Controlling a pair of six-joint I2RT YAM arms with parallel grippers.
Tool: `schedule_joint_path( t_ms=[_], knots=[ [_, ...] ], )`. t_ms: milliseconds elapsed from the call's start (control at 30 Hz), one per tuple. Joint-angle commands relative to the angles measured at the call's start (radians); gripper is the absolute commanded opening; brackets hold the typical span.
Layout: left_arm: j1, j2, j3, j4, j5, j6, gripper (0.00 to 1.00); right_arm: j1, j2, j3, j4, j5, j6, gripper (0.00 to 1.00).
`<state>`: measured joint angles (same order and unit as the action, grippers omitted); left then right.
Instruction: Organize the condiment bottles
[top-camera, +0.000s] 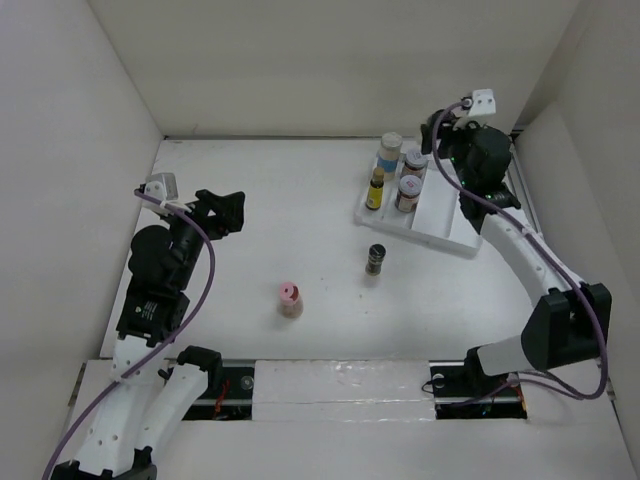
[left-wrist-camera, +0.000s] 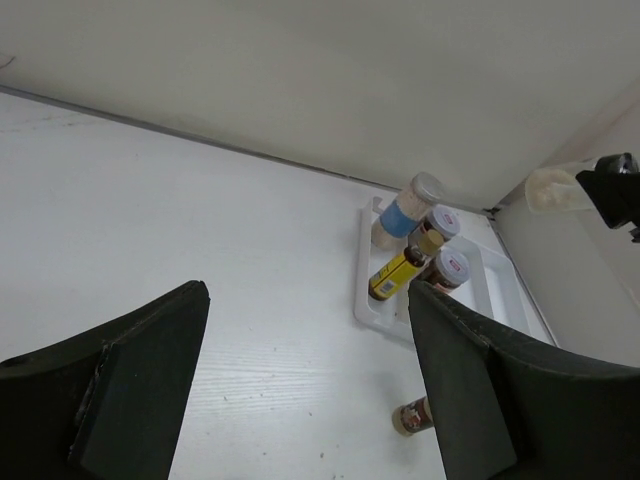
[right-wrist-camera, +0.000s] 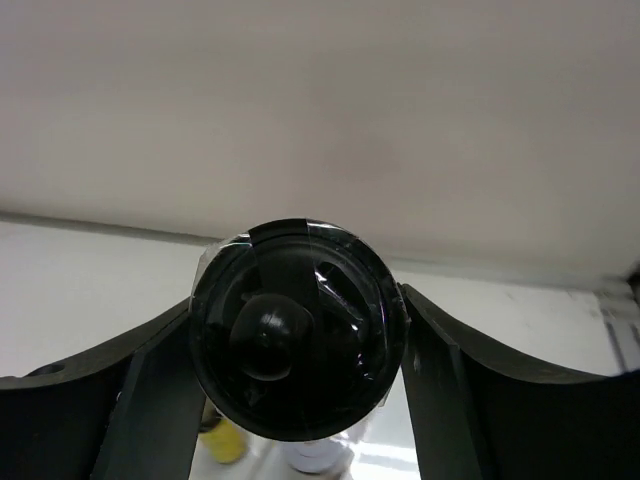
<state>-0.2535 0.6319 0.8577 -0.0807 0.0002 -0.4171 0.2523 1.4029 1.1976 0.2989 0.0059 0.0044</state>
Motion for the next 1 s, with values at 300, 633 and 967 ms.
schedule_joint_path(
  t_ms=[300, 633, 967],
  knots=[
    [-0.003, 0.012, -0.002, 0.033, 0.027, 0.008, 0.77, -0.283, 0.299, 0.034, -0.007, -0.069, 0.097, 0.56],
    [-0.003, 0.023, -0.002, 0.033, 0.027, 0.008, 0.77, -0.315, 0.499, 0.155, -0.021, -0.101, 0.097, 0.58],
    [-0.003, 0.032, -0.002, 0.033, 0.017, 0.008, 0.77, -0.306, 0.549, 0.224, -0.053, -0.080, 0.088, 0.92]
  ],
)
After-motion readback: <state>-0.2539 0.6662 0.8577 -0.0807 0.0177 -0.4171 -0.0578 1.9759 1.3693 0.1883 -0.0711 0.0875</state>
